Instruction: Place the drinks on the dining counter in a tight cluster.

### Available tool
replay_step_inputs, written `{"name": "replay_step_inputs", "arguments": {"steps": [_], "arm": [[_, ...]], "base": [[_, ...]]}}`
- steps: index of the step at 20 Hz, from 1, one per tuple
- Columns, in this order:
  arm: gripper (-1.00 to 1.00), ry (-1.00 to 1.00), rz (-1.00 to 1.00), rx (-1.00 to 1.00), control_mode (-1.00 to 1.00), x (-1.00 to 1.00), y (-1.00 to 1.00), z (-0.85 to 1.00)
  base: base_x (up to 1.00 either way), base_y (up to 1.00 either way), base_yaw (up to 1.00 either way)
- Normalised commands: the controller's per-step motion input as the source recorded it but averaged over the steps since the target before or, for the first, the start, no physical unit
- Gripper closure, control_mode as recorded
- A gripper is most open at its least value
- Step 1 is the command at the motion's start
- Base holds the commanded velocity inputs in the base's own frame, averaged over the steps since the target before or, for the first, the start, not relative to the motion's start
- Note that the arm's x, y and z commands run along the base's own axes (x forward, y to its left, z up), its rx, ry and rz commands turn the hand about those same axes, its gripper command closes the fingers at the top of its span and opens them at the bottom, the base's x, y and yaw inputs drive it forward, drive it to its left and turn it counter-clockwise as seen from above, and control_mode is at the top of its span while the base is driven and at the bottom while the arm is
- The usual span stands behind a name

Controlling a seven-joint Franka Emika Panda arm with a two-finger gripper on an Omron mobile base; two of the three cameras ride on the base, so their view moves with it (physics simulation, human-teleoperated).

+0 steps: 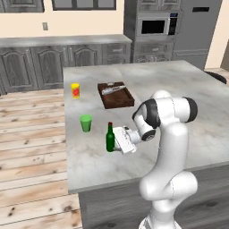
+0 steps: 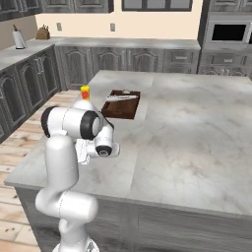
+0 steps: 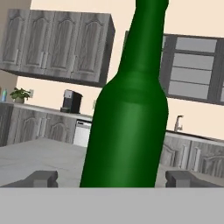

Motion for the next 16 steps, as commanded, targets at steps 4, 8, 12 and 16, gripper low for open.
{"name": "replay_step_inputs", "arguments": {"steps": [4, 8, 12, 16], "arm": [[-1.00, 0.00, -0.01, 0.00, -1.00, 0.00, -0.35, 0.00], [-1.00, 0.00, -0.02, 0.00, -1.00, 0.00, -0.50, 0.12], [-1.00, 0.06, -0.08, 0.00, -1.00, 0.16, -0.79, 0.08], [-1.00, 0.08, -0.09, 0.00, -1.00, 0.08, -0.69, 0.38]], "base": [[0.00, 0.00, 0.00], [0.00, 0.00, 0.00], [0.00, 0.00, 0.00], [0.00, 0.00, 0.00]]}}
